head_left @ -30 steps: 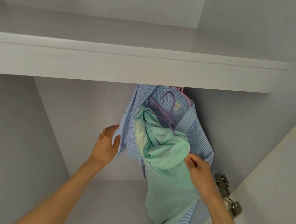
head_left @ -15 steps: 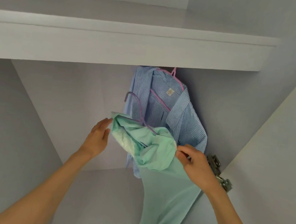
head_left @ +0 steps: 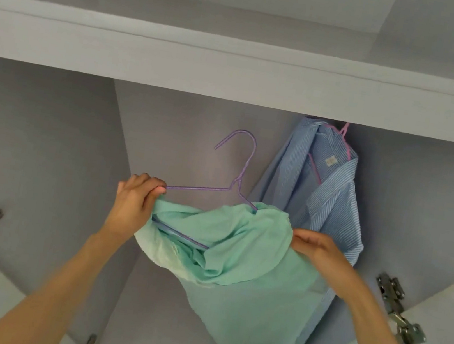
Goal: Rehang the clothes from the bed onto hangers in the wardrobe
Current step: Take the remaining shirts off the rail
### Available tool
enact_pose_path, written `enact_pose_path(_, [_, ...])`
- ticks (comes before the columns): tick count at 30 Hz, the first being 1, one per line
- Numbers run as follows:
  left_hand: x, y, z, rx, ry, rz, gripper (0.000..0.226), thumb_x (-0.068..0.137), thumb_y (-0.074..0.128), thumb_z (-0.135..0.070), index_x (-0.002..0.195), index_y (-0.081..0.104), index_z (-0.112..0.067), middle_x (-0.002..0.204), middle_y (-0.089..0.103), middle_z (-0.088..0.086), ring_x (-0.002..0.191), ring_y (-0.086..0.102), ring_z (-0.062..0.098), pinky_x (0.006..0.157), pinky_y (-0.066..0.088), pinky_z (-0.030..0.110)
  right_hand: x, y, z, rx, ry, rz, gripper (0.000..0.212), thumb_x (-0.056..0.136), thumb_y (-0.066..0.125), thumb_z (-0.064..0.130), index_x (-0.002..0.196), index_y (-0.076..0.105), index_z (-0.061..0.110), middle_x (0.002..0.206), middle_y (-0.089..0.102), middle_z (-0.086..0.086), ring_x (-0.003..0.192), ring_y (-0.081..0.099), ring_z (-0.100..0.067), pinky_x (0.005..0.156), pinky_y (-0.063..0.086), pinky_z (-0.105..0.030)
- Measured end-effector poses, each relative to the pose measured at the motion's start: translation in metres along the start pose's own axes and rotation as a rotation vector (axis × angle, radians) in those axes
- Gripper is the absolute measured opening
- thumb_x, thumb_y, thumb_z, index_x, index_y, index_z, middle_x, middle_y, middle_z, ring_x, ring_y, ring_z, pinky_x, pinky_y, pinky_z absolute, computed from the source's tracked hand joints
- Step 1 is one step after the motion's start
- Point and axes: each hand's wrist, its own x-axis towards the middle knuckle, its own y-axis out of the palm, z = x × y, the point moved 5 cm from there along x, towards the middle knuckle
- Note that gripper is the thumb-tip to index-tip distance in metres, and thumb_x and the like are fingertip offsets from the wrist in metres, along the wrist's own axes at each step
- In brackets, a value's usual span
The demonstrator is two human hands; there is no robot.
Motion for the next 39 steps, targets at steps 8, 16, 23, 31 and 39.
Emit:
enact_pose_path(8, [-0.061, -0.064, 0.034, 0.088, -0.181, -0.074, 0.046, 0.088, 0.031, -0.04, 0.084, 0.067, -0.01, 0.081, 0.055, -0.01, 0.078, 0.045, 0.008, 0.07, 0.018, 0.025, 0.036, 0.074, 0.032, -0.174, -0.222, 0.162, 0.019, 0.096, 0.042, 0.032, 0.1, 0.056, 0.044, 0.103, 0.06, 0.026, 0.091, 0.053, 0.014, 0.085, 0.04, -0.005])
enact_pose_path(16, [-0.128, -0.137, 0.012, 0.281, -0.383, -0.159, 0.055, 0.088, 0.024, -0.048, 0.095, 0.067, -0.014, 0.087, 0.054, -0.011, 0.086, 0.05, 0.014, 0.082, 0.029, 0.034, 0.055, 0.137, 0.05, -0.348, -0.549, 0.302, 0.039, 0.067, 0.04, 0.083, 0.095, 0.057, 0.061, 0.098, 0.07, 0.011, 0.094, 0.064, -0.021, 0.085, 0.05, -0.046])
enact_pose_path(23, [-0.207, -0.205, -0.018, 0.088, -0.759, -0.594, 0.054, 0.09, 0.048, -0.052, 0.135, 0.038, -0.024, 0.126, 0.047, 0.0, 0.118, 0.044, 0.013, 0.102, 0.035, 0.036, 0.047, 0.192, 0.066, -0.028, -0.527, 0.501, 0.013, 0.08, 0.066, 0.039, 0.086, 0.072, 0.028, 0.08, 0.07, -0.006, 0.073, 0.051, -0.008, 0.069, 0.045, -0.028])
enact_pose_path(31, [-0.282, -0.233, -0.047, 0.068, -1.117, -0.887, 0.093, 0.076, 0.073, -0.032, 0.146, 0.013, -0.022, 0.138, 0.038, 0.008, 0.111, 0.049, 0.019, 0.088, 0.048, 0.036, -0.014, 0.267, 0.08, 0.066, -0.551, 0.762, 0.028, 0.085, 0.066, 0.016, 0.068, 0.072, 0.038, 0.062, 0.059, 0.014, 0.058, 0.046, 0.003, 0.053, 0.038, -0.012])
enact_pose_path(39, [-0.371, -0.296, -0.057, 0.054, -1.272, -1.081, 0.014, 0.086, 0.064, -0.019, 0.094, 0.06, -0.009, 0.081, 0.059, 0.001, 0.079, 0.053, 0.019, 0.063, 0.041, 0.025, -0.083, 0.324, 0.076, 0.053, -0.569, 0.952, 0.01, 0.084, 0.064, 0.022, 0.084, 0.074, 0.019, 0.068, 0.066, 0.008, 0.064, 0.054, -0.001, 0.056, 0.042, -0.013])
